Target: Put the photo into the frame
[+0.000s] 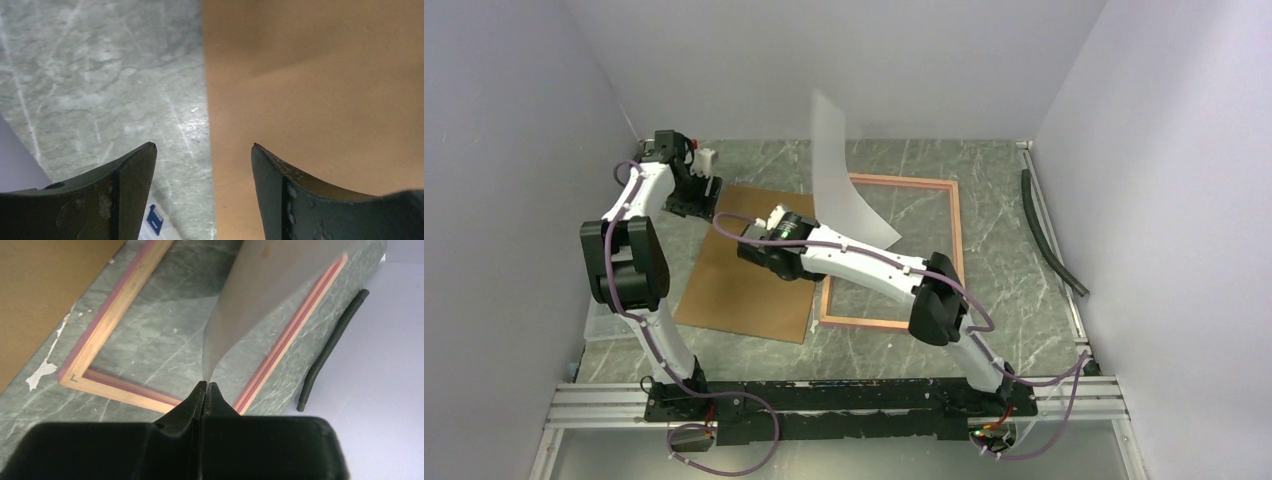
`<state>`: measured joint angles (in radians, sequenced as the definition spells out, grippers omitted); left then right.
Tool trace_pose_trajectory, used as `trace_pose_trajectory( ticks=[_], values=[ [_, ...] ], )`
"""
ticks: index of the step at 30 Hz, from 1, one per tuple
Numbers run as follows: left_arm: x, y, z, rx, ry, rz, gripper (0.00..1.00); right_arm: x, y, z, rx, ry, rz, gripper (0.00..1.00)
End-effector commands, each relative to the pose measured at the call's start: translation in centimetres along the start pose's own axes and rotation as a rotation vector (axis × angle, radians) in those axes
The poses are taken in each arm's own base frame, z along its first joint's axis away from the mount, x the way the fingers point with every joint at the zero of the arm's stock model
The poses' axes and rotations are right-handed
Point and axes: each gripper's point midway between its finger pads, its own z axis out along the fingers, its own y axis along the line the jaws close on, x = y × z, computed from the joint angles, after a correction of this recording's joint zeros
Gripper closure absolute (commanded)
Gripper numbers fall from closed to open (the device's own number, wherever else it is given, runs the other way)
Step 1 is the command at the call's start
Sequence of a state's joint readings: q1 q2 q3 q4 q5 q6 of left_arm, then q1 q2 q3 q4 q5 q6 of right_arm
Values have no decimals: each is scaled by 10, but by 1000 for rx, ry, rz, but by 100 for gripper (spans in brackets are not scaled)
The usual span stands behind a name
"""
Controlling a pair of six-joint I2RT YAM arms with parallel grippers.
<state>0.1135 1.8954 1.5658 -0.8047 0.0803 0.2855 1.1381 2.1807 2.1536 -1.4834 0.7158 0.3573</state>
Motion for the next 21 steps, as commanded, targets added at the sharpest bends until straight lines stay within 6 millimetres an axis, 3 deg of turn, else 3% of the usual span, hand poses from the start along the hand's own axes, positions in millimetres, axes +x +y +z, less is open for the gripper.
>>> trace_pose_trajectory(
  ticks=[1,6,14,16,21],
  values=[
    [6,-24,6,37,33,6,25,-10,5,-15,22,-55,-37,100],
    [10,-37,17,61,57,14,26,11,22,-6,34,-5,-97,100],
    [12,-49,32,61,77,53,27,44,63,4,-116,153,31,100],
    [5,-66,34,75,74,93,27,58,71,4,-146,207,37,100],
    [-7,-89,37,89,62,141,27,88,67,4,-147,288,82,100]
  ],
)
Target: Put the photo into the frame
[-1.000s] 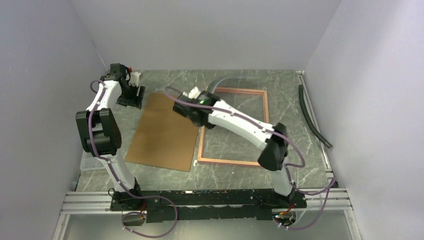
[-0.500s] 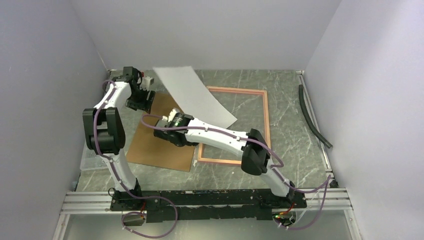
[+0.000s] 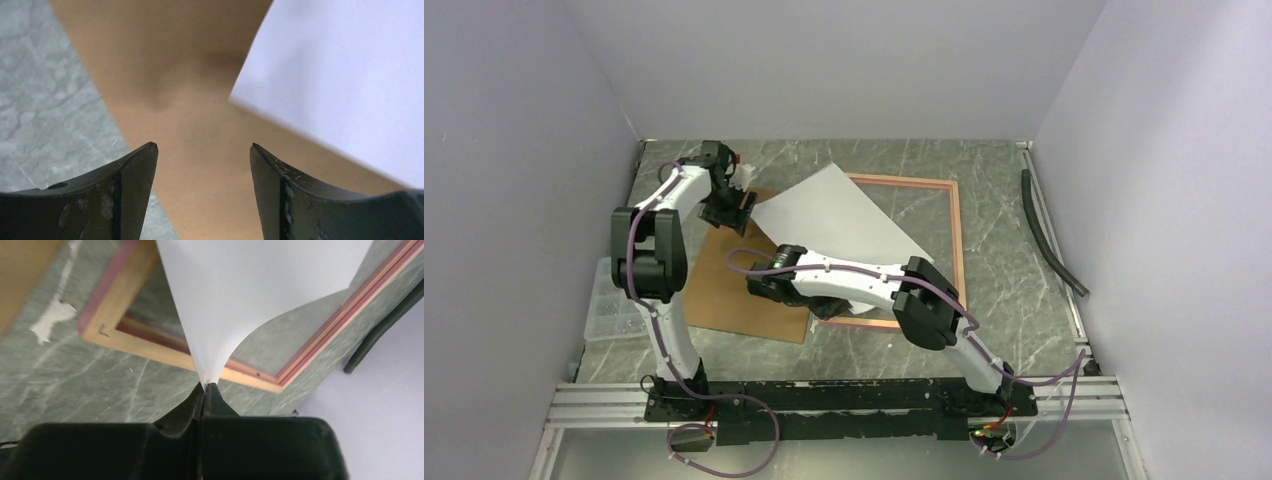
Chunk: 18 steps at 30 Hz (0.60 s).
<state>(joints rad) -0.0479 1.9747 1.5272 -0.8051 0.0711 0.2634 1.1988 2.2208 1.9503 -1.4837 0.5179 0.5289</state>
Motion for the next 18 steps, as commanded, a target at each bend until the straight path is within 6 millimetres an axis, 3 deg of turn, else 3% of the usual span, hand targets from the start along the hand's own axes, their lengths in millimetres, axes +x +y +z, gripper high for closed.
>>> trace_pose_trajectory(
  ticks=[1,8,14,18],
  values=[
    [-27,-20,1,1,-46,34,27,28,-5,-10,-59,62,117,100],
    [-44,-50,11,17,-42,101,27,49,-10,-8,-75,116,255,100],
    [-50,-56,5,22,-57,108,28,17,8,-8,-263,74,434,100],
    [-46,-58,-3,29,-68,114,28,-4,9,-7,-364,57,550,100]
  ],
)
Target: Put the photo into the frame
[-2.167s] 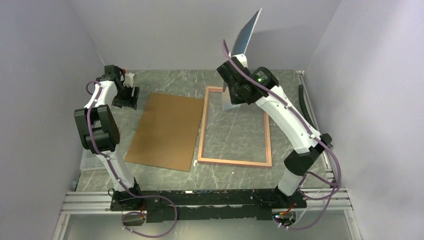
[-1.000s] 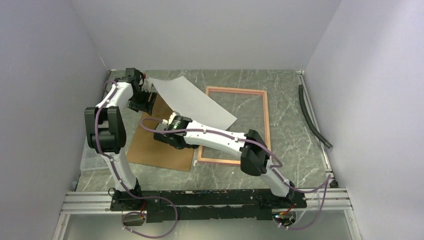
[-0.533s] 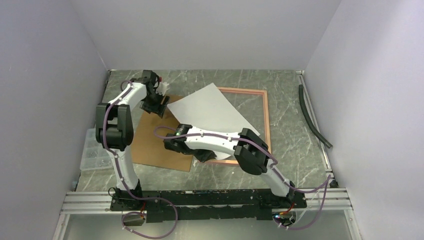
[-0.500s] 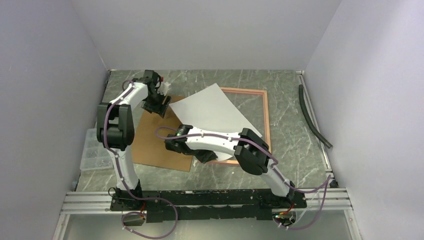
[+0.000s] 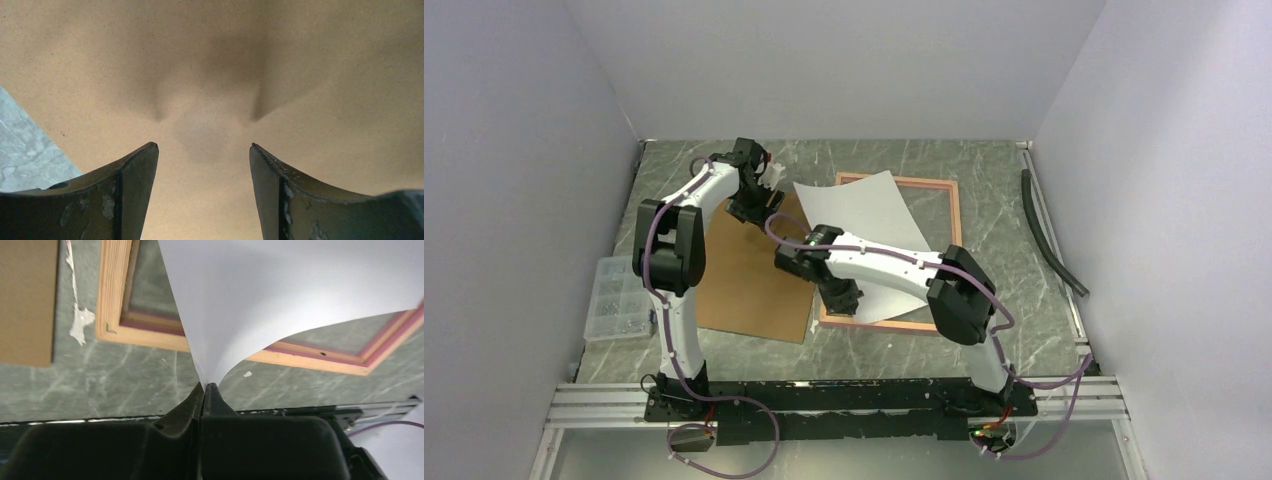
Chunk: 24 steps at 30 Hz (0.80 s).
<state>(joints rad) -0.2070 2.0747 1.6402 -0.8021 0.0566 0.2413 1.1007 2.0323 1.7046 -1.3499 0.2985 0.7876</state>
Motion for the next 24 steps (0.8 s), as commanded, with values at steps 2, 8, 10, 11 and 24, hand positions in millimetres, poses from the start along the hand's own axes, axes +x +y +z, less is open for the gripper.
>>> trace_pose_trajectory(
  ticks=[2,8,10,11,24],
  values=[
    [-8,0,-26,-6,-59,-13,27,-31,20,-12,-208,-45,194,100],
    [-8,-3,-27,6,-62,-15,27,-36,23,-5,-265,-21,266,100],
    [-8,-3,-27,10,-62,-14,27,-41,23,-4,-279,-18,288,100],
    [-8,-4,-28,11,-61,-13,27,-45,22,-3,-290,-21,302,100],
    [-7,-15,-17,58,-38,-17,27,-97,23,-35,-475,-166,403,33]
  ],
)
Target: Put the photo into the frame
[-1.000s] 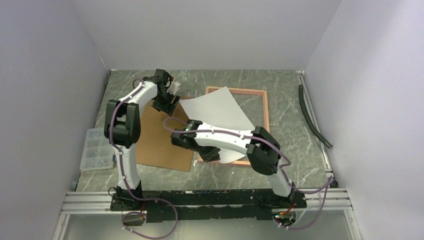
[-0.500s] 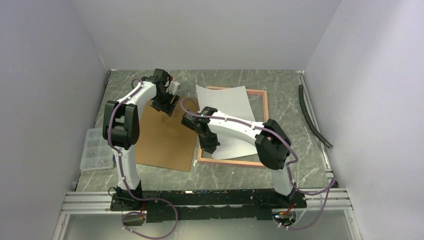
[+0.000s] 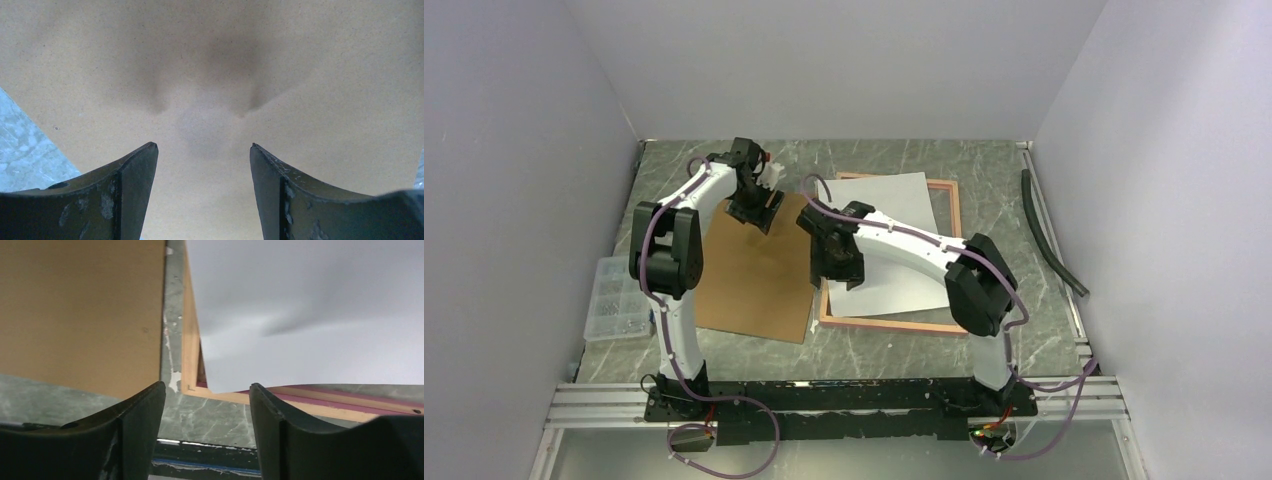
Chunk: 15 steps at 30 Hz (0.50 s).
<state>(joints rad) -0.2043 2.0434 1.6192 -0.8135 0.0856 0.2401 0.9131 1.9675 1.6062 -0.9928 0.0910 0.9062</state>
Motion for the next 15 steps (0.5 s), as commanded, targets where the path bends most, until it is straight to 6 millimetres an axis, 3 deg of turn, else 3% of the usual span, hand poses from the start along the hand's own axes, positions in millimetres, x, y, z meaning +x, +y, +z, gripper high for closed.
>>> trace_pose_trajectory(
  ticks=[1,4,6,11,15],
  values=[
    [-10,-11,-6,34,-26,-12,27,-27,26,-43,-178,-109,25,31],
    [-10,-14,-1,33,-13,-10,28,-43,21,-57,-235,-162,21,27],
    [-12,-14,-5,35,-17,-17,28,-68,8,-62,-237,-224,27,26],
    [-8,-8,-16,33,-24,-38,27,-141,-18,-62,-145,-391,-35,26],
    [0,-4,-22,64,-20,-63,27,-206,-56,-63,-27,-503,-39,24]
  ],
)
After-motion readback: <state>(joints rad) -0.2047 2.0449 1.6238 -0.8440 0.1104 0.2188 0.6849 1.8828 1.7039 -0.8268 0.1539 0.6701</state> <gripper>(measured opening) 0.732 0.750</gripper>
